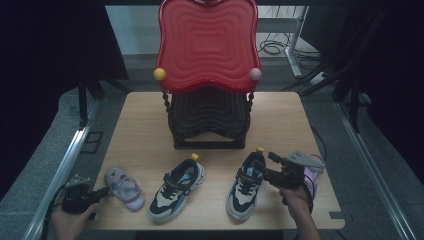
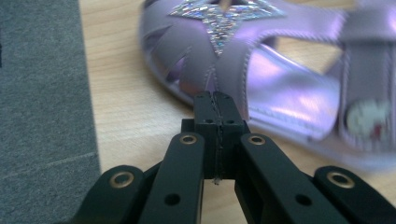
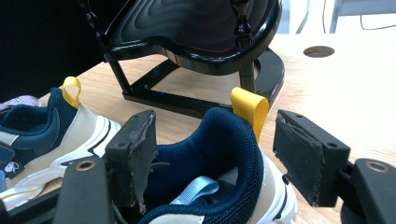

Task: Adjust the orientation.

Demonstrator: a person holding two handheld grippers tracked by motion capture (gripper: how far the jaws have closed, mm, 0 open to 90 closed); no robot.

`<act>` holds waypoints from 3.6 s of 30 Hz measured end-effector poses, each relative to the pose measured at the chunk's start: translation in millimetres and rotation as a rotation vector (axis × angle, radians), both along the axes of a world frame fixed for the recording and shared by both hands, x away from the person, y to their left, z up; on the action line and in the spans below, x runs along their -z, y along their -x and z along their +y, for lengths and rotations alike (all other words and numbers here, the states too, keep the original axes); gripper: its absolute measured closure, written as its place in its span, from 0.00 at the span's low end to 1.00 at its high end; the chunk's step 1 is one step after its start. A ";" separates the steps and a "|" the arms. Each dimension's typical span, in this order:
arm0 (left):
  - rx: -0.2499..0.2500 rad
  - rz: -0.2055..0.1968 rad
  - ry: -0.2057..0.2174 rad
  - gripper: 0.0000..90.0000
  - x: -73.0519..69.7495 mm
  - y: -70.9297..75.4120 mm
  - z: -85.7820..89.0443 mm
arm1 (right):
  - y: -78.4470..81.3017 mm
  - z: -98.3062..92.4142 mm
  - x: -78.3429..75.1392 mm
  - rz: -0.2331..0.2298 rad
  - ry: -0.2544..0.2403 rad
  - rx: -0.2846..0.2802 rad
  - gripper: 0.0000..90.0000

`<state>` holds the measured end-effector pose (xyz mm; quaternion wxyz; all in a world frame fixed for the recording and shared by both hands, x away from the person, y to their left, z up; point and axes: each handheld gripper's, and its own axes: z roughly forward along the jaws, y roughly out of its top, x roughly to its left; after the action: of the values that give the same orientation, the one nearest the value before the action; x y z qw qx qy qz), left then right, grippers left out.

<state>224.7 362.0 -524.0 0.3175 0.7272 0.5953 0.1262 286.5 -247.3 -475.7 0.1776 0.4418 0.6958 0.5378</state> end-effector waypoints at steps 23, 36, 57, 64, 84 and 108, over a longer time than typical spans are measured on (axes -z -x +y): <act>0.032 0.002 0.023 1.00 -8.0 -24.2 6.6 | 1.0 -2.8 1.7 0.008 0.004 0.018 0.35; 0.063 -0.003 0.016 1.00 -10.8 -36.3 6.0 | 0.9 -5.8 1.7 0.024 -0.042 0.009 0.35; 0.098 0.018 0.008 1.00 -8.2 -64.0 2.7 | 1.0 -2.3 1.1 0.022 -0.037 0.005 0.35; 0.068 -0.006 -0.007 0.95 -13.7 -61.8 3.5 | 0.8 -2.2 1.6 0.023 -0.034 0.005 0.35; 0.250 -0.301 0.079 0.53 -91.2 -33.9 -97.9 | 2.5 -5.1 -0.9 0.020 -0.002 0.011 0.36; 0.258 -0.283 0.062 0.45 -82.6 -26.7 -94.7 | 24.2 -40.1 -3.9 0.045 0.157 0.045 0.80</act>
<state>251.3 267.3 -441.4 0.4339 0.7622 0.4504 0.1669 262.3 -287.4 -471.7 0.2079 0.4541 0.7295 0.4674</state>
